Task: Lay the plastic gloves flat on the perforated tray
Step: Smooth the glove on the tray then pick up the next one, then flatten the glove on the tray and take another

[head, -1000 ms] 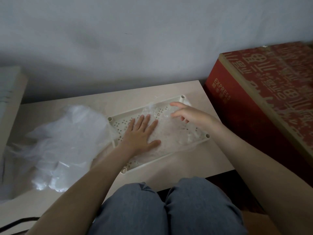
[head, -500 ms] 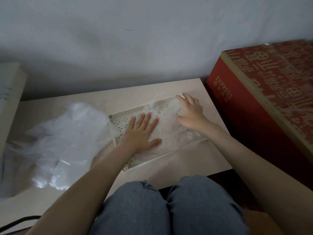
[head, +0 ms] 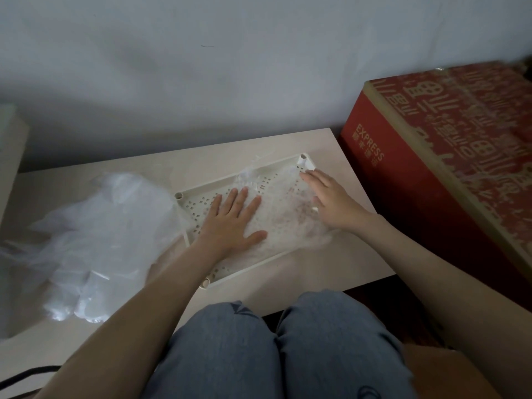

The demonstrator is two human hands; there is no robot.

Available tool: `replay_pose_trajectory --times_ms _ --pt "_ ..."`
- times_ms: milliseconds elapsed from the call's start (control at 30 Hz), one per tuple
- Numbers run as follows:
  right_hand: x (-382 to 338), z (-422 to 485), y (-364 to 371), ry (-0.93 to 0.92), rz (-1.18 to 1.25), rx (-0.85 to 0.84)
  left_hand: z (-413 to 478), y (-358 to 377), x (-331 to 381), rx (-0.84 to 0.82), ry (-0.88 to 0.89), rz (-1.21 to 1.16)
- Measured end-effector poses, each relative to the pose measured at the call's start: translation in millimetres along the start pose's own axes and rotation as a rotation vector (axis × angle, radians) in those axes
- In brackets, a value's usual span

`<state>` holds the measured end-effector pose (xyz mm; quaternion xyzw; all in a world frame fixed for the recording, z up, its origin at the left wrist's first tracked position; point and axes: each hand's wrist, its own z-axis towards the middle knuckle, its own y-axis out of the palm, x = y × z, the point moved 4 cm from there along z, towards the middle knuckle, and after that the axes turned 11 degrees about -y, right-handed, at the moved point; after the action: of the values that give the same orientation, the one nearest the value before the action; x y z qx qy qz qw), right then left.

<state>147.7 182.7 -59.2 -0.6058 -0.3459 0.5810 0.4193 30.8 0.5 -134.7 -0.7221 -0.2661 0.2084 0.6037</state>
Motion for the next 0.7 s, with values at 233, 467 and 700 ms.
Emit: replay_pose_trajectory --times_ms 233,467,700 --pt "3.9 -15.5 46.6 0.014 -0.170 -0.595 0.8 0.7 0.2 0.009 0.006 -0.024" --pt "8.8 -14.1 32.0 0.039 -0.346 -0.556 1.0 -1.2 -0.8 0.019 0.028 -0.013" --pt "19.4 -15.3 -3.1 0.107 -0.279 -0.224 -0.2 -2.3 -1.6 0.022 0.031 0.008"
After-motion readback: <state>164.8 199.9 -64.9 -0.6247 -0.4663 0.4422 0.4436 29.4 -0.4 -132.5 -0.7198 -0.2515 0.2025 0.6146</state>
